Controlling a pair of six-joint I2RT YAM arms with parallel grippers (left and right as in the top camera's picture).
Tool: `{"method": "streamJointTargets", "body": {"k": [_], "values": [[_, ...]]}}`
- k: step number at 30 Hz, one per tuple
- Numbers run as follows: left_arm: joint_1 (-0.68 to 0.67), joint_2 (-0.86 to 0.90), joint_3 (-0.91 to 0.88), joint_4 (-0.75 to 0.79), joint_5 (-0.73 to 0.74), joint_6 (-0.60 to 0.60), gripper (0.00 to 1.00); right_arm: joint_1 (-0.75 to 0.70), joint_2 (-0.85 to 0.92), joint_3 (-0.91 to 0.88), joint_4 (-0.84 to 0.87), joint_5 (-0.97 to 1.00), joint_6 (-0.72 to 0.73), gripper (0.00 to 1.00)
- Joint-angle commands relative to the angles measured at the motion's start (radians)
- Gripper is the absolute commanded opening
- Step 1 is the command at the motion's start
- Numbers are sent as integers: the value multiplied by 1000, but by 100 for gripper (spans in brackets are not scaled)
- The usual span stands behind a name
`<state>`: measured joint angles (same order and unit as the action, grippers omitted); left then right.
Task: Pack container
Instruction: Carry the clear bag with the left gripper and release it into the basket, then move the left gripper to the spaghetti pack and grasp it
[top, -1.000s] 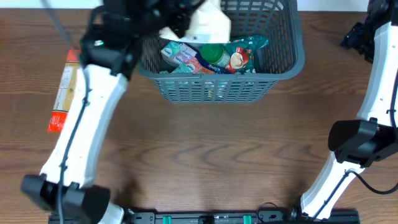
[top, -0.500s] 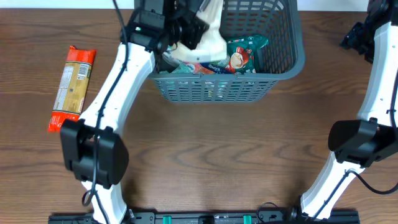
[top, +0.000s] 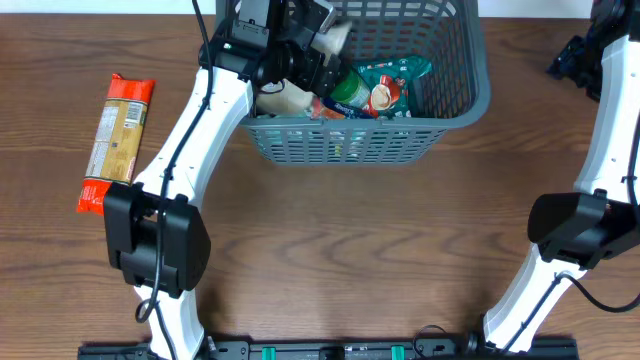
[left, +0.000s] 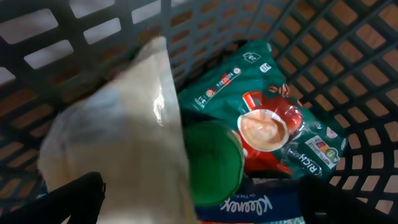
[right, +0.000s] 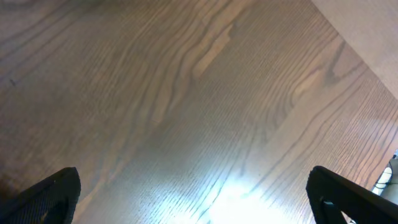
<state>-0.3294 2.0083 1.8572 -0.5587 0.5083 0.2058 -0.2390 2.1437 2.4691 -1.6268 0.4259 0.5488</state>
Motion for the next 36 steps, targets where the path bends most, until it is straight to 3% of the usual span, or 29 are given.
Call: {"method": "streamJointTargets", "body": {"k": [1, 6, 14, 21, 29, 36], "values": [[4, -43, 8, 8, -5, -2, 99, 3, -11, -3, 0, 11, 12, 99], [8, -150, 8, 32, -92, -2, 99, 3, -11, -3, 0, 11, 12, 99], [9, -376, 8, -36, -467, -2, 99, 3, -11, -3, 0, 11, 12, 99], [85, -517, 8, -197, -732, -3, 99, 3, -11, -3, 0, 11, 12, 99], [300, -549, 7, -507, -776, -23, 99, 3, -11, -3, 0, 11, 12, 99], [517, -496, -14, -601, -743, -38, 98, 3, -11, -3, 0, 11, 12, 99]]}}
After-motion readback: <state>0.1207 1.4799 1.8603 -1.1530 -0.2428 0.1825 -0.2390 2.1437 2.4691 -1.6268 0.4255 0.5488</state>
